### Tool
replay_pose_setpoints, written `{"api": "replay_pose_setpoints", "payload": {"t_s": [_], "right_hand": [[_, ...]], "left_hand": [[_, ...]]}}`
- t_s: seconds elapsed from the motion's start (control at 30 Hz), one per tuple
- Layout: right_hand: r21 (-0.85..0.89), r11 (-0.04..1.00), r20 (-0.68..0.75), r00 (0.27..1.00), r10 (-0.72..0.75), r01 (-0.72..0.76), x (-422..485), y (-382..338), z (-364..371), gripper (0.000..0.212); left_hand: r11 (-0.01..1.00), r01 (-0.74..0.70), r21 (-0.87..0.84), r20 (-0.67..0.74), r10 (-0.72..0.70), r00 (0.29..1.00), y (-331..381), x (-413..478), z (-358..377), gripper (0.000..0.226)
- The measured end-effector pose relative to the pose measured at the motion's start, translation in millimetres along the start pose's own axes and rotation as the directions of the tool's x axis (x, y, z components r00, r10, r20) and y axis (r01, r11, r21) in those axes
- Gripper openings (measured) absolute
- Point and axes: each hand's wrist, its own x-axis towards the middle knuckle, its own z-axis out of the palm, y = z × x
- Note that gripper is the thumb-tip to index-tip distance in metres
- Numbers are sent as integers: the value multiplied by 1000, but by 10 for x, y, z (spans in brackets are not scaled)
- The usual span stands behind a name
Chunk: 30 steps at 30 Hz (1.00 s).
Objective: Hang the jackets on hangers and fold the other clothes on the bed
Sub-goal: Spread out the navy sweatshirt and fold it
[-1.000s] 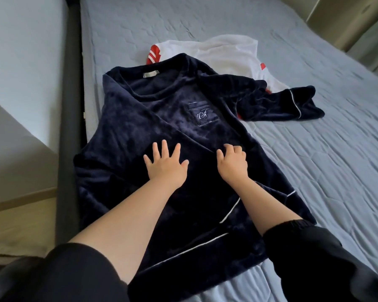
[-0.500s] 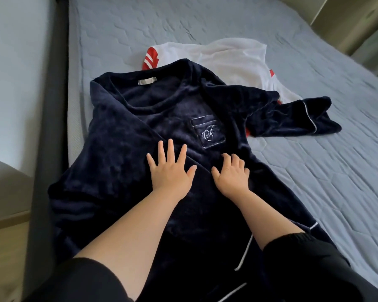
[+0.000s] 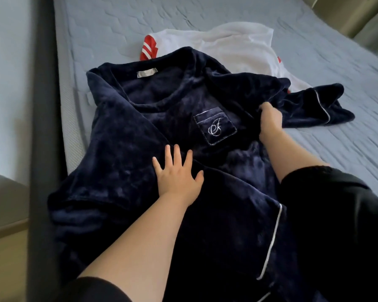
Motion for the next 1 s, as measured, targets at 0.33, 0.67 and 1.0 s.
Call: {"api": "replay_pose_setpoints", "payload": {"t_s": [0.33, 0.67, 1.0], "right_hand": [[229, 915, 86, 943, 321, -332, 145, -235, 110, 25], [-425, -114, 642, 210, -738, 898, -617, 169, -161, 12], [163, 953, 730, 681, 58, -256, -1093, 23, -306, 25]], "left_hand": [[999, -28, -39, 89, 31, 996, -61, 12, -26, 69], [872, 50, -487, 313, 121, 942, -343, 155, -230, 72], [968, -167, -190, 80, 185, 980, -537, -569, -112, 61]]}}
